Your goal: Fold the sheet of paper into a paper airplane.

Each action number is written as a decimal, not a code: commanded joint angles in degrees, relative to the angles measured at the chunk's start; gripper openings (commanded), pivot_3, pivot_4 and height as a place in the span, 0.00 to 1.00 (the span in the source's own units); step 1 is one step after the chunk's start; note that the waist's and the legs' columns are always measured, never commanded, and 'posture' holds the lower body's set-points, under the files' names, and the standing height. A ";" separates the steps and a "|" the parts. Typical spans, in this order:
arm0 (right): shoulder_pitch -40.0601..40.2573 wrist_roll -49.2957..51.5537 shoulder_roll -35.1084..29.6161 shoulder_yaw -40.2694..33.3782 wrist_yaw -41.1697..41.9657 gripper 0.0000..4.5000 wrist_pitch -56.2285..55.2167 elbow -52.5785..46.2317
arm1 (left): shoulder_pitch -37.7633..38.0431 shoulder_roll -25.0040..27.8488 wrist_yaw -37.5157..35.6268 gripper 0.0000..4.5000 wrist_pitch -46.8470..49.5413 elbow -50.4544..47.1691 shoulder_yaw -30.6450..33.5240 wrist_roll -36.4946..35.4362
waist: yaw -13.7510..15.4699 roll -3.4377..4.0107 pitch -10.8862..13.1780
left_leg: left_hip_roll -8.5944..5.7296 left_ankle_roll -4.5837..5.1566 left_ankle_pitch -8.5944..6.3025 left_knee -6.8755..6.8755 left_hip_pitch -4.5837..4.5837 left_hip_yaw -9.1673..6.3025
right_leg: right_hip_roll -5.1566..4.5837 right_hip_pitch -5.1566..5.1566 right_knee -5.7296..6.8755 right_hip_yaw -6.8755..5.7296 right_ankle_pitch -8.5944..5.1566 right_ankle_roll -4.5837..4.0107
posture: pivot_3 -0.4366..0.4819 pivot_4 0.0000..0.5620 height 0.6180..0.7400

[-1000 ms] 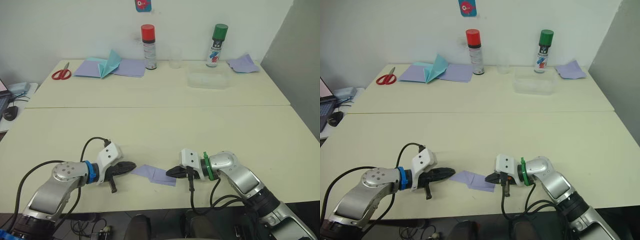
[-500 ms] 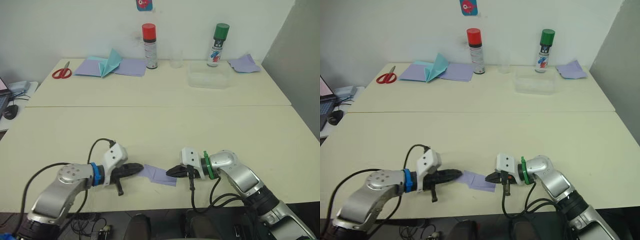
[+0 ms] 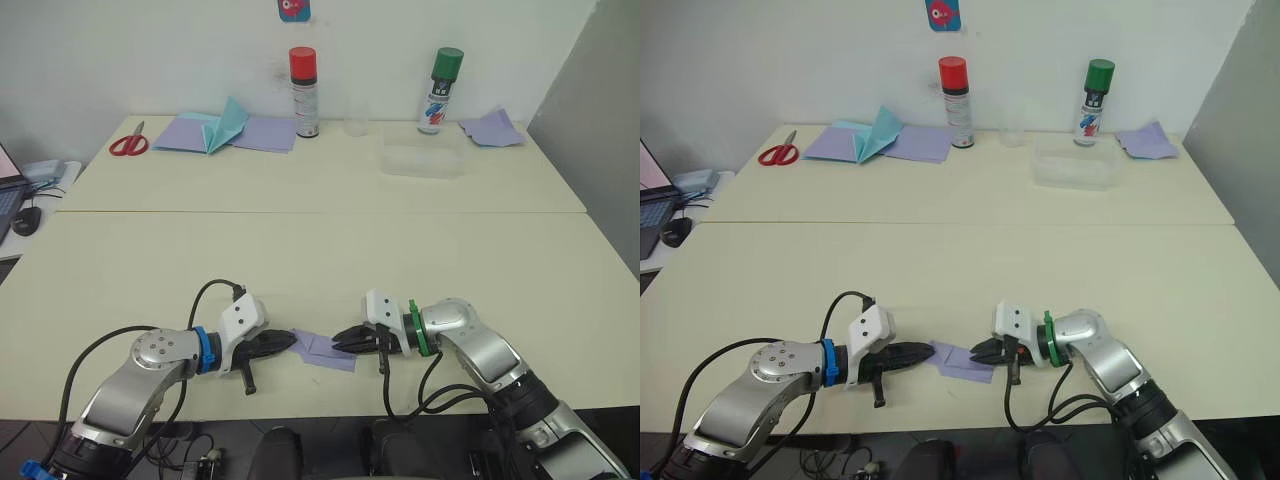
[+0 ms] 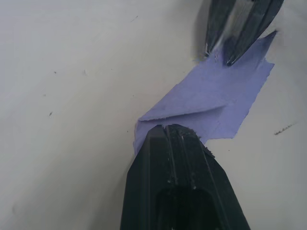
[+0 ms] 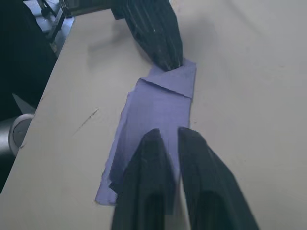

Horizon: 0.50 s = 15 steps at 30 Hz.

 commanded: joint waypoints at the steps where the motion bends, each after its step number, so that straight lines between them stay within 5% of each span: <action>1: -0.14 4.85 -1.02 -3.84 2.54 0.46 -0.77 -5.15 | 0.96 0.87 -0.44 0.00 1.84 0.48 0.53 -0.34 | 0.01 0.01 0.02 | 0.00 0.00 0.00 0.00 -0.01 -0.01 | 0.00 0.00 0.00 -0.01 -0.01 -0.01 | 0.48 0.27 1.00; 6: 0.88 6.65 -3.71 -6.89 5.45 0.86 -8.07 -8.70 | 1.23 0.18 -0.18 0.00 2.89 0.02 0.47 -1.16 | 0.00 0.01 0.05 | 0.00 0.00 -0.01 -0.03 -0.01 -0.02 | 0.01 0.00 -0.01 -0.03 -0.03 -0.04 | 0.48 0.27 1.00; 15: 6.09 5.43 -10.08 -7.62 9.02 0.86 -20.14 -12.28 | 1.44 5.67 -2.79 0.00 7.15 -7.72 7.98 -7.80 | -0.06 -0.12 0.66 | 0.03 0.00 -0.01 -0.02 -0.02 -0.06 | 0.02 -0.03 -0.01 -0.07 -0.03 -0.06 | 0.48 0.27 1.00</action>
